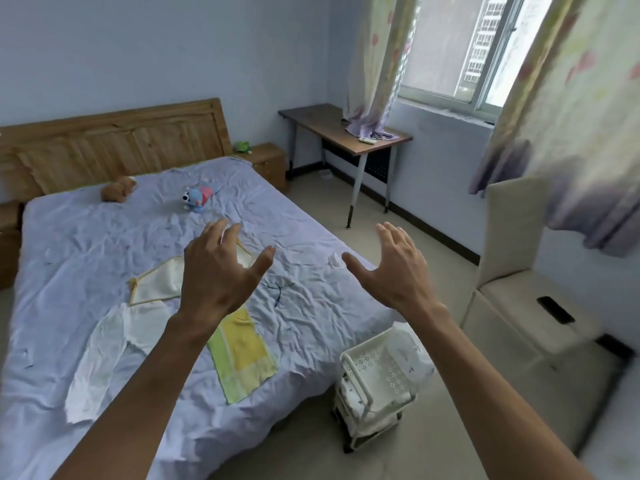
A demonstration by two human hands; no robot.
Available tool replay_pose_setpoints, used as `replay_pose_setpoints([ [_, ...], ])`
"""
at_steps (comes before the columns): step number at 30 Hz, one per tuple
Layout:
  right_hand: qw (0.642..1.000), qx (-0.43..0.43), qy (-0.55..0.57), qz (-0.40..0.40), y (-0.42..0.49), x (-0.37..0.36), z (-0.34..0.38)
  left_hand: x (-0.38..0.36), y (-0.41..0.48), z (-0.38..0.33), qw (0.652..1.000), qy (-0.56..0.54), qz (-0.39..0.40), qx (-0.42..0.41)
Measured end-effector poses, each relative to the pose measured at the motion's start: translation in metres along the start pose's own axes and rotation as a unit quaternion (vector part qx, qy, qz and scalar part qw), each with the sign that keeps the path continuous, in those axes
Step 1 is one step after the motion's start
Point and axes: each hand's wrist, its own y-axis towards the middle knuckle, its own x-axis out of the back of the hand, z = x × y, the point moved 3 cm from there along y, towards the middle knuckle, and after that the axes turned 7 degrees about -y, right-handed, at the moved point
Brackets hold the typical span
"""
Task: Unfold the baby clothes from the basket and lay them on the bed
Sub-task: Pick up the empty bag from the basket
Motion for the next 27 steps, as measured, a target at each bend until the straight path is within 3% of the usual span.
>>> replay_pose_setpoints([
  [12, 0.991, -0.103, -0.024, 0.077, -0.088, -0.008, -0.194, -0.138, -0.064, -0.131, 0.994, -0.067, 0.083, -0.026],
  [20, 0.983, -0.158, 0.004, 0.09, -0.083, -0.053, -0.247, -0.208, -0.049, -0.145, 0.989, -0.087, 0.111, -0.035],
  [27, 0.977, -0.192, 0.015, 0.097, -0.06, -0.113, -0.273, -0.27, -0.013, -0.147, 0.982, -0.062, 0.155, -0.09],
])
